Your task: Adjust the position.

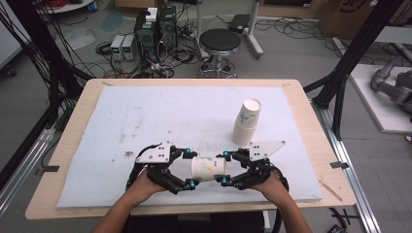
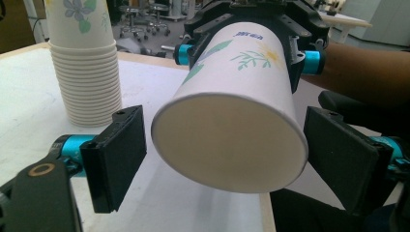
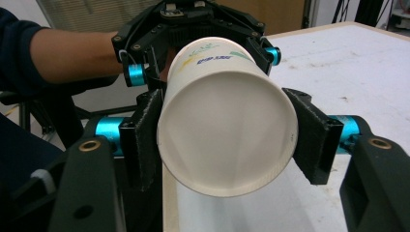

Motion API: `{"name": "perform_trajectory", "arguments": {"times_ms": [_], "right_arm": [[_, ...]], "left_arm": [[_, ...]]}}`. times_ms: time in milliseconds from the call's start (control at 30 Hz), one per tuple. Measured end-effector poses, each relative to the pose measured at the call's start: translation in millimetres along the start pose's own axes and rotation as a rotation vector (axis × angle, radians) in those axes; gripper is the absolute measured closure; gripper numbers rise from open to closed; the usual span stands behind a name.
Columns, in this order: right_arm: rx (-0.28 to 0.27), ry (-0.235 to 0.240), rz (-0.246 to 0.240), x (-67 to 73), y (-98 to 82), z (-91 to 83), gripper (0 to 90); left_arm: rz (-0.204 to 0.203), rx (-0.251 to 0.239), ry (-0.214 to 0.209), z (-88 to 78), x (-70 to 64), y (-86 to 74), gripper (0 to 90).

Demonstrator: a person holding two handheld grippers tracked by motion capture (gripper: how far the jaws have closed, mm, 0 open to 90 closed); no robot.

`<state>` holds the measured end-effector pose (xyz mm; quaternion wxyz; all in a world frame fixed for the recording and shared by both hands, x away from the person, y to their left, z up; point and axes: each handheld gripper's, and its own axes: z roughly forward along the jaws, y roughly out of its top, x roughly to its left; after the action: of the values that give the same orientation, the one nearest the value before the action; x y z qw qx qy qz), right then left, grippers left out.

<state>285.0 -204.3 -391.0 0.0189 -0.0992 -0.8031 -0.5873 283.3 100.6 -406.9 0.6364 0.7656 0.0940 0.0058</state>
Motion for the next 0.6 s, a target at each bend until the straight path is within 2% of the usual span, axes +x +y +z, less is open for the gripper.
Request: {"name": "perform_trajectory", "arguments": {"times_ms": [133,167,300,433,600], "right_arm": [[-0.029,0.018,0.007,-1.7,-0.8,0.0,36.0],[-0.046,0.034,0.026,-2.2,-1.5,-0.4,36.0],[-0.070,0.050,0.049,-5.1,-4.1,0.0,36.0],[-0.071,0.059,0.066,-6.8,-7.2,0.0,36.3],[-0.057,0.059,0.059,-6.6,-6.3,0.9,36.6]], "left_arm": [[-0.007,-0.024,-0.002,1.3,-0.1,0.0,17.3],[-0.008,-0.025,-0.006,1.4,0.0,0.0,18.2],[-0.005,-0.037,-0.021,4.4,-0.5,-0.6,22.6],[-0.005,-0.056,-0.022,3.1,0.4,-0.3,24.1],[0.001,-0.039,-0.024,1.2,0.2,1.1,26.7]]}}
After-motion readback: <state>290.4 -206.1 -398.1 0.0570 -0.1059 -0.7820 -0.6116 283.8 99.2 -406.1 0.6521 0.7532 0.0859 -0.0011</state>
